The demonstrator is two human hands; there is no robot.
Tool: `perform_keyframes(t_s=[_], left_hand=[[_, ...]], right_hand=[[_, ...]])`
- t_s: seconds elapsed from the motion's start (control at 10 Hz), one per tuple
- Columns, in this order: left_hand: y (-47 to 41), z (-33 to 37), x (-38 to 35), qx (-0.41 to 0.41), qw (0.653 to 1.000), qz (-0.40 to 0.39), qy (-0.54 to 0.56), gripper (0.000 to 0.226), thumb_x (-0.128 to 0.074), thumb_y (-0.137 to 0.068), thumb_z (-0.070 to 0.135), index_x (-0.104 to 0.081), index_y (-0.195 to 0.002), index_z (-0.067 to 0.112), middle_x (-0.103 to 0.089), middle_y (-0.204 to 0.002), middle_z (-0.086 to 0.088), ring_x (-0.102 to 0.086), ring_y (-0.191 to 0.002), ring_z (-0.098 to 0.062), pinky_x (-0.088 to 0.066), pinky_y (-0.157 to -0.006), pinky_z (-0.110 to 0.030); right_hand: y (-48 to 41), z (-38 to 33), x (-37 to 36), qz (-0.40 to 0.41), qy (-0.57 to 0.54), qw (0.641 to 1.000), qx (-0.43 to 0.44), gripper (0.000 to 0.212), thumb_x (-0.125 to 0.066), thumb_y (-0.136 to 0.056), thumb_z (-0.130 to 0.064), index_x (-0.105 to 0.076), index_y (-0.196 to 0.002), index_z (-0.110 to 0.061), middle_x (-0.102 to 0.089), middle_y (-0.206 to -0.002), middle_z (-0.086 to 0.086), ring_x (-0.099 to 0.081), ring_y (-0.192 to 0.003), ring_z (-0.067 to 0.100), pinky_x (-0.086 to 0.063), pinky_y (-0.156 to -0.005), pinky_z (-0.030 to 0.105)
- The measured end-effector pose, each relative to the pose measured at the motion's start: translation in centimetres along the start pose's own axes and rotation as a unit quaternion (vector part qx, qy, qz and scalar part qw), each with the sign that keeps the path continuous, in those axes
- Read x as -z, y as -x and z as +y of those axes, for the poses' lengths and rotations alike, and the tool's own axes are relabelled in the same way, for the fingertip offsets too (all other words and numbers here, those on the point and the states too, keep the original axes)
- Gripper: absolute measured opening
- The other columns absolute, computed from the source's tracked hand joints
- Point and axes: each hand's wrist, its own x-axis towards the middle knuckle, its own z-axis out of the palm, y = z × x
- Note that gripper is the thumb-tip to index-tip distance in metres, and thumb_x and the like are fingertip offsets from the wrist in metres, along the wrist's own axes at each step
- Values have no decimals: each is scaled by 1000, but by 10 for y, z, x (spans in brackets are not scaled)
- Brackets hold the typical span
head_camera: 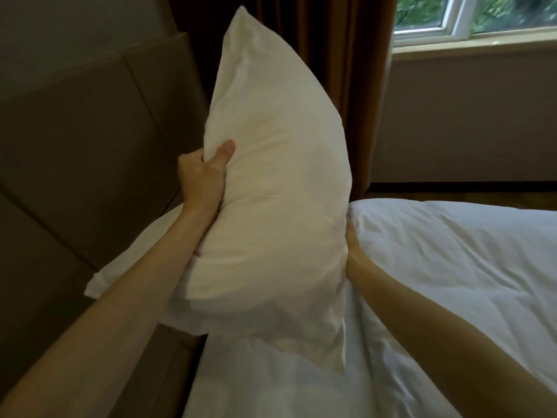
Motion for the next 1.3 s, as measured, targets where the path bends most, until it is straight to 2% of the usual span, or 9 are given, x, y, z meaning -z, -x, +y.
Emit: perform_keyframes(t_s=[0.1, 0.2, 0.3, 0.4, 0.5, 0.6, 0.8, 1.1, 1.3], left_hand=[[-34, -35, -10, -6, 1000, 1, -20, 14, -74, -74, 33, -69, -65, 24, -69, -71, 4, -64, -64, -9, -51, -62, -28], [-71, -70, -16, -11, 999, 1, -52, 24, -71, -73, 37, -63, -55, 24, -64, -63, 4, -58, -59, -10, -45, -57, -26], [-107, -118, -15, -28, 994, -19, -103, 26, -67, -75, 39, -60, -55, 24, -59, -54, 18, -51, -50, 2, -39, -51, -19], [-123, -186, -1, -23, 960, -81, -267, 19, -59, -85, 35, -63, -87, 16, -63, -90, 0, -63, -80, -18, -46, -69, -29], [-97, -275, 30, 65, 827, -197, -523, 45, -47, -93, 41, -49, -126, 9, -48, -126, -19, -50, -114, -39, -43, -95, -46], [-60, -323, 46, 85, 781, -189, -589, 62, -31, -94, 56, -40, -133, 8, -51, -130, -21, -51, -114, -40, -40, -92, -45], [-59, -323, 44, 38, 778, -150, -609, 58, -27, -94, 58, -46, -99, 3, -64, -102, -24, -61, -89, -42, -37, -67, -38], [-70, -259, 36, 109, 809, -209, -539, 47, -30, -94, 59, -45, -88, 15, -51, -91, -10, -51, -80, -30, -44, -76, -41], [-49, -237, 51, 116, 751, -258, -596, 46, -22, -94, 60, -45, -91, 20, -52, -84, -4, -54, -80, -26, -43, -74, -39]], right_hand=[[-38, 2, -33, 14, -59, 998, -7, 45, -26, -103, -30, -49, -132, -5, -63, -100, 4, -65, -91, 15, -50, -62, 7], [-90, 31, -56, -38, -42, 998, -23, 28, -28, -103, -21, -54, -95, -27, -55, -87, -9, -60, -85, 12, -52, -61, 18], [-147, 59, -82, -85, 5, 996, -30, 27, -33, -102, -18, -53, -92, -32, -58, -95, -9, -58, -91, 15, -46, -81, 34], [-181, 80, -104, -52, -52, 993, -91, 27, -41, -100, -32, -61, -103, -14, -63, -91, 5, -58, -80, 22, -50, -72, 36], [-199, 131, -112, -22, -41, 986, -160, 53, -36, -99, -44, -45, -137, -9, -53, -134, 12, -54, -117, 33, -46, -96, 37], [-204, 170, -107, -16, 26, 987, -160, 74, -28, -93, -61, -7, -154, -25, -19, -160, 7, -23, -145, 31, -19, -120, 48], [-213, 186, -104, 4, 52, 990, -130, 76, -26, -90, -66, -4, -153, -30, -17, -161, 4, -19, -147, 30, -14, -121, 50], [-204, 174, -103, 109, 7, 994, 22, 54, -30, -99, -44, -22, -151, -31, -31, -156, 0, -32, -142, 24, -23, -114, 33], [-209, 159, -90, 118, 46, 989, 81, 50, -32, -101, -35, -31, -148, -22, -32, -156, -1, -29, -144, 18, -18, -121, 34]])
